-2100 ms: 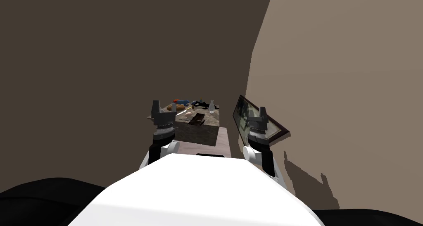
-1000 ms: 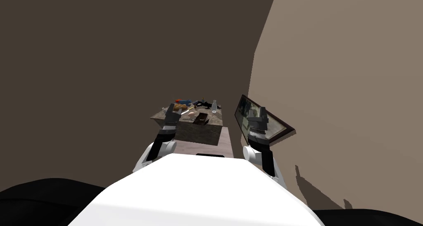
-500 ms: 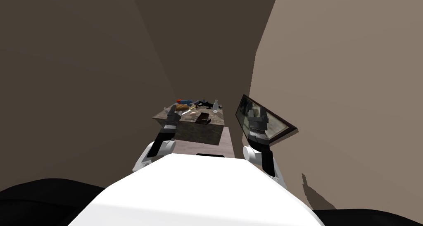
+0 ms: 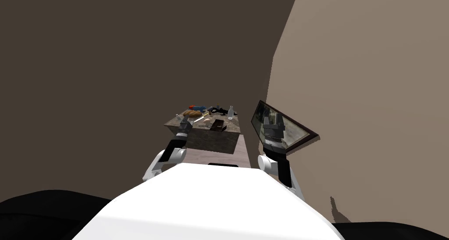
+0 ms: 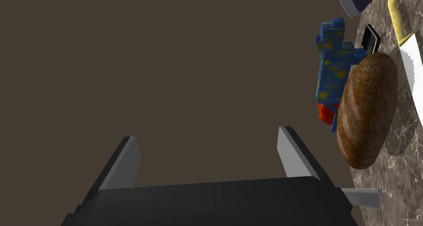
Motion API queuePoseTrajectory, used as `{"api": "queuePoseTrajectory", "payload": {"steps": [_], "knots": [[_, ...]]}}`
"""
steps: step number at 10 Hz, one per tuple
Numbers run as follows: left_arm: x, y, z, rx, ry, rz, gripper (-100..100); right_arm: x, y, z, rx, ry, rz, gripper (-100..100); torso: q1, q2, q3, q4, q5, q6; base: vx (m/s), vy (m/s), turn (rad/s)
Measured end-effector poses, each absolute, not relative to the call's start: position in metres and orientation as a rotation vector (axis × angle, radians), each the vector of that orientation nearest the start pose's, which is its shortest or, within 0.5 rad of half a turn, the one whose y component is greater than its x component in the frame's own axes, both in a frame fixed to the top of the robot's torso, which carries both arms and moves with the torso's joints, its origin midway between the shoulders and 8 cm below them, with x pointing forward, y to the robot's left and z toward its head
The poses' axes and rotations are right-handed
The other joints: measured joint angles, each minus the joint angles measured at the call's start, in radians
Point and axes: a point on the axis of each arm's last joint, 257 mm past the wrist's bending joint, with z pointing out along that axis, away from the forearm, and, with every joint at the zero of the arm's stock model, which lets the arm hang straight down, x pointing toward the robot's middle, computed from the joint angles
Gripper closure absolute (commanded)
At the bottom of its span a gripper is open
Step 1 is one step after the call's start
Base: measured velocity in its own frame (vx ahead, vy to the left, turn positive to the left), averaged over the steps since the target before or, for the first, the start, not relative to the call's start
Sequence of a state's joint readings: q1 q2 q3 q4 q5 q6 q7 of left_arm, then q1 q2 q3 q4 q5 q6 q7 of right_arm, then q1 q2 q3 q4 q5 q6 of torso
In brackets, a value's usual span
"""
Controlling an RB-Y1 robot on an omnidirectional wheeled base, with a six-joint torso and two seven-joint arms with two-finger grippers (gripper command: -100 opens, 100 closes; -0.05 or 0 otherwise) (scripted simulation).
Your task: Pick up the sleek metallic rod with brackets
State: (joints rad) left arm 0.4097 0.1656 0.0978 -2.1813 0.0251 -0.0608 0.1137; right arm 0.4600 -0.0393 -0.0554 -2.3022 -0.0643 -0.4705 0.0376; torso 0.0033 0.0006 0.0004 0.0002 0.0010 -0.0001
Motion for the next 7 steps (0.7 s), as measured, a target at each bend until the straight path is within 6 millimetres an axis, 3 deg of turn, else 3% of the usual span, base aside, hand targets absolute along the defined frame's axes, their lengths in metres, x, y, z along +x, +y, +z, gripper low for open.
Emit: {"api": "queuePoseTrajectory", "payload": {"steps": [7], "knots": [[0.432, 0.352, -0.138, -1.172, 1.058, -1.065, -100, 0.343, -0.296, 0.044, 0.624, 0.59, 1.276, 0, 0.0, -0.001, 0.0, 0.0, 0.0, 0.0, -0.003, 0.048, -0.005]]}}
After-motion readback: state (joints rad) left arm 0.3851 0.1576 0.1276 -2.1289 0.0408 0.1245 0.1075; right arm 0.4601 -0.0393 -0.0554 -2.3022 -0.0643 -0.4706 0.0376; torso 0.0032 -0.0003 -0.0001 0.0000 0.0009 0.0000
